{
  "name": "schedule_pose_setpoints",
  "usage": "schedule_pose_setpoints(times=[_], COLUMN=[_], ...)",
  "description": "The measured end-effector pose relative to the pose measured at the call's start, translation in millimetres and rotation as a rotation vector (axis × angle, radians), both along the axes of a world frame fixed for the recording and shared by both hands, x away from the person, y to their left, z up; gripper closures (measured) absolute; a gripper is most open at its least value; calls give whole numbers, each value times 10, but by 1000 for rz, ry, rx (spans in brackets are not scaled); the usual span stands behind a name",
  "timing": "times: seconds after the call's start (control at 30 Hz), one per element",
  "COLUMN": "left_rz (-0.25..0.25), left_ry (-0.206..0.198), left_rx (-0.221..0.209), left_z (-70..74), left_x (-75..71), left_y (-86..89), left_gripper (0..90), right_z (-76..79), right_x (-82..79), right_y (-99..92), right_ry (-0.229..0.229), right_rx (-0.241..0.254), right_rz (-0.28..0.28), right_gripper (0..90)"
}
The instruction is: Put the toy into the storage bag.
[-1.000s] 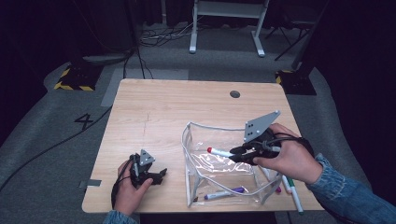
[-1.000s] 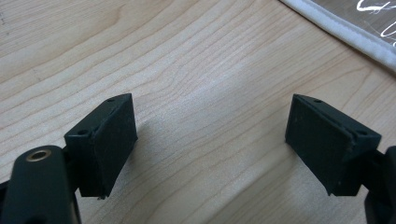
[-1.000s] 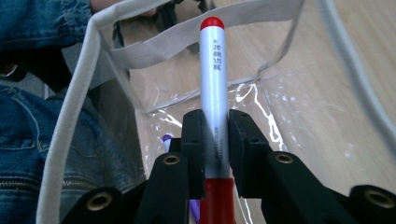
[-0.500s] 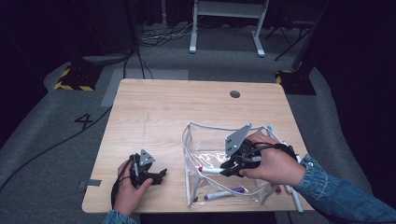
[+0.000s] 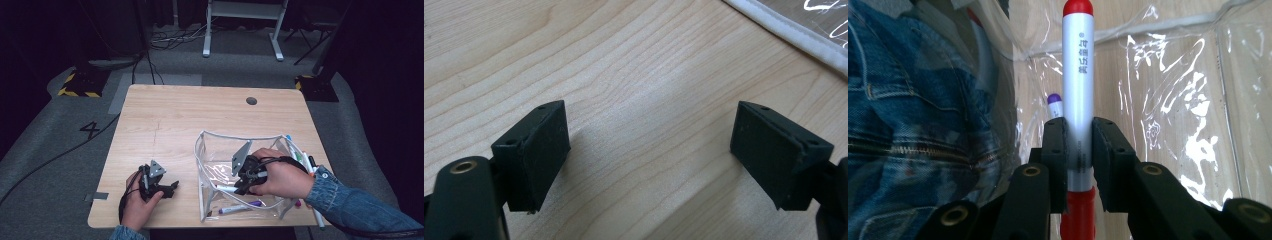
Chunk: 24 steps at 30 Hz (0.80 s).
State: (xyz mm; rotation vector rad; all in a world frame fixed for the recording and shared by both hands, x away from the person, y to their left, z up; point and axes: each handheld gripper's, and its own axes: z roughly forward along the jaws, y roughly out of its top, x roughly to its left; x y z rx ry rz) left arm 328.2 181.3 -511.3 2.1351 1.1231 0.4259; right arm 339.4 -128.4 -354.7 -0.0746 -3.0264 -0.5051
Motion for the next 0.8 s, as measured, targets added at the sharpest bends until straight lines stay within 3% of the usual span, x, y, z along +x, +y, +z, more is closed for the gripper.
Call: schedule_pose_setpoints(times=[0.63,0.8], left_rz=[-5,-5], left_ry=[-1,-2], left_rx=[2,3], left_z=[0,1], left_x=[1,2], left_y=[3,4], left_gripper=[162,162], right_z=[-347,-393], right_x=[127,128], right_y=[69,68], right_ry=[18,11], right_rx=[-184,-196], right_rz=[-20,-2], right_gripper=[770,769])
